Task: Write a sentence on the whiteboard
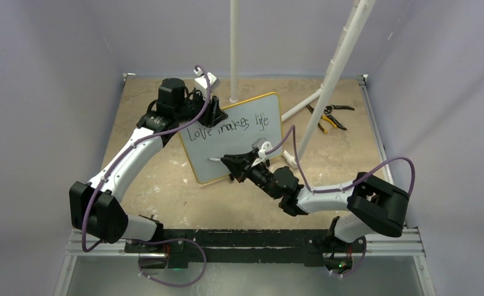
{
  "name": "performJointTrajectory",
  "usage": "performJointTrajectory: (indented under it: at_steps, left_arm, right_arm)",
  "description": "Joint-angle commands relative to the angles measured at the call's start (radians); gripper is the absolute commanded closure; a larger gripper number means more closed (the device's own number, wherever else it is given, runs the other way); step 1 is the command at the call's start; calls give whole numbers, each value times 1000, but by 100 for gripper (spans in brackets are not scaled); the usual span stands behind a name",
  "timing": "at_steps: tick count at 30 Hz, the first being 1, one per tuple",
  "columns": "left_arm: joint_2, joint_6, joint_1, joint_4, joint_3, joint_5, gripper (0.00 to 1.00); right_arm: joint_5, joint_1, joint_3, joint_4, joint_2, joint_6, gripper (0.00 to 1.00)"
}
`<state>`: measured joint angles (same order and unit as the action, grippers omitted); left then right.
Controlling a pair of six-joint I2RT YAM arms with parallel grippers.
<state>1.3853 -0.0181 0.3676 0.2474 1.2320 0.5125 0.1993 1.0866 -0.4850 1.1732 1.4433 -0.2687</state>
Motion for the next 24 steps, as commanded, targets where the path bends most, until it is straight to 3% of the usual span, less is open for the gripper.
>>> performJointTrajectory:
  at_steps: [1, 15, 24]
  left_arm:
    - [-8, 38, -8, -19, -17, 47, 85]
    - [-5, 44, -13, -29, -21, 73, 90]
    - [-5, 46, -15, -30, -22, 78, 92]
  right_arm:
    - [46, 5, -73, 94, 41, 8, 100]
    - [146, 4, -140, 77, 130, 6, 100]
    - [128, 4, -165, 42, 163, 14, 100]
